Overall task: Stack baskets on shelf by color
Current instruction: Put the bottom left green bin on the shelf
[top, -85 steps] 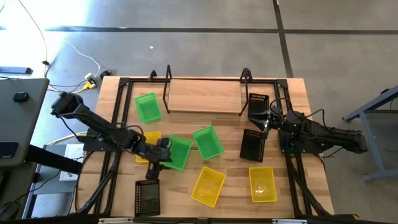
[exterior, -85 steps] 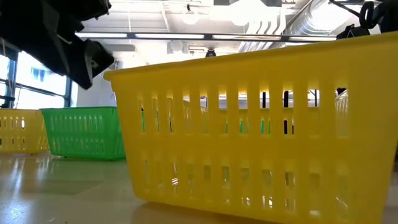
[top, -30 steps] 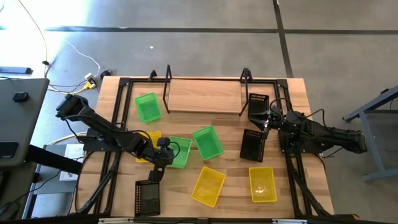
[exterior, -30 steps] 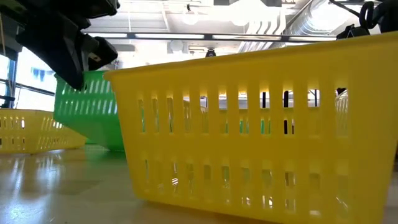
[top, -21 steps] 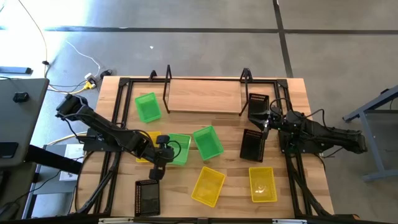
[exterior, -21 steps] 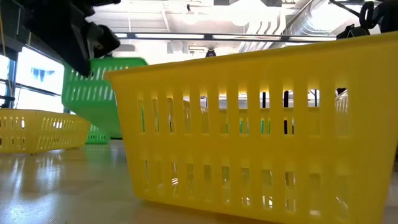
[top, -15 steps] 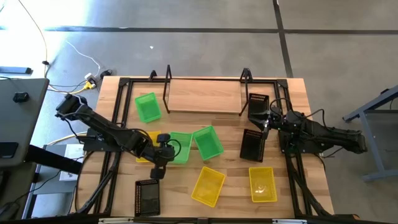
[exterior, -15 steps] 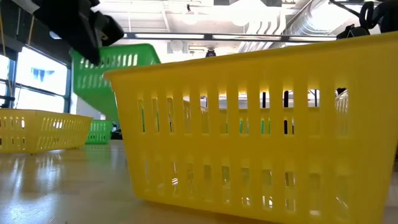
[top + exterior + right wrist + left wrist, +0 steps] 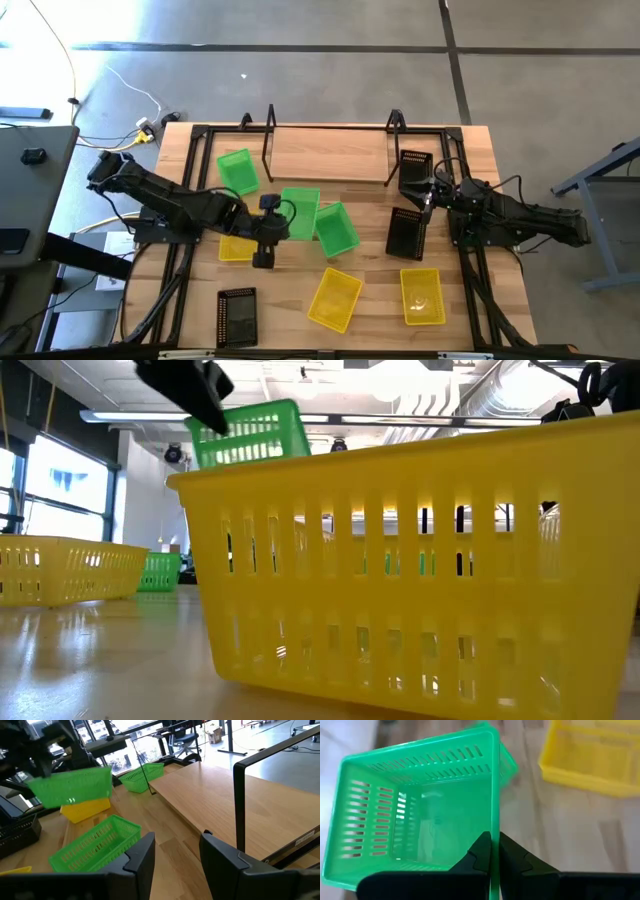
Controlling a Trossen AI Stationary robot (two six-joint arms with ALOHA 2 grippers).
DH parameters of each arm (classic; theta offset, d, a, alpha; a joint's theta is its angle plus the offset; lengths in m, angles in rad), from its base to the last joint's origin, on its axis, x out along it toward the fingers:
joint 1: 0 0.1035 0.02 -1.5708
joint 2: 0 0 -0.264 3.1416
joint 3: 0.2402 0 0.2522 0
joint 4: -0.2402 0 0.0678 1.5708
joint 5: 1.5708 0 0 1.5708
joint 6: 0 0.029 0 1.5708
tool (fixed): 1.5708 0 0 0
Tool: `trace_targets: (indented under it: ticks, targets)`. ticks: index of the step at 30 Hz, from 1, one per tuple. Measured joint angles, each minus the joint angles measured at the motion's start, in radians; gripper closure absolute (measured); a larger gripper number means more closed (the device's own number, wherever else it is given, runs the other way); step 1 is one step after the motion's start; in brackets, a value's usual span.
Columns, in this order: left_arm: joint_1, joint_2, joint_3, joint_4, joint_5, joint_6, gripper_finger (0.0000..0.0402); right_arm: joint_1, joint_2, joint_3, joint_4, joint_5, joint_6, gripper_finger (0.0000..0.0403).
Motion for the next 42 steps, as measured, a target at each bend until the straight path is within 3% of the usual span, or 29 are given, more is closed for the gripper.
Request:
trace_targets:
  ticks: [27, 42]
  targets:
    - [0.426, 0.021, -0.001, 0.059, 0.020, 0.435, 0.0399, 0.000, 0.000, 0.000, 0.000, 0.000, 0.000, 0.0263]
    - [0.570, 0.113, -0.002, 0.059, 0.094, 0.533, 0.0399, 0.000, 0.000, 0.000, 0.000, 0.000, 0.000, 0.0263]
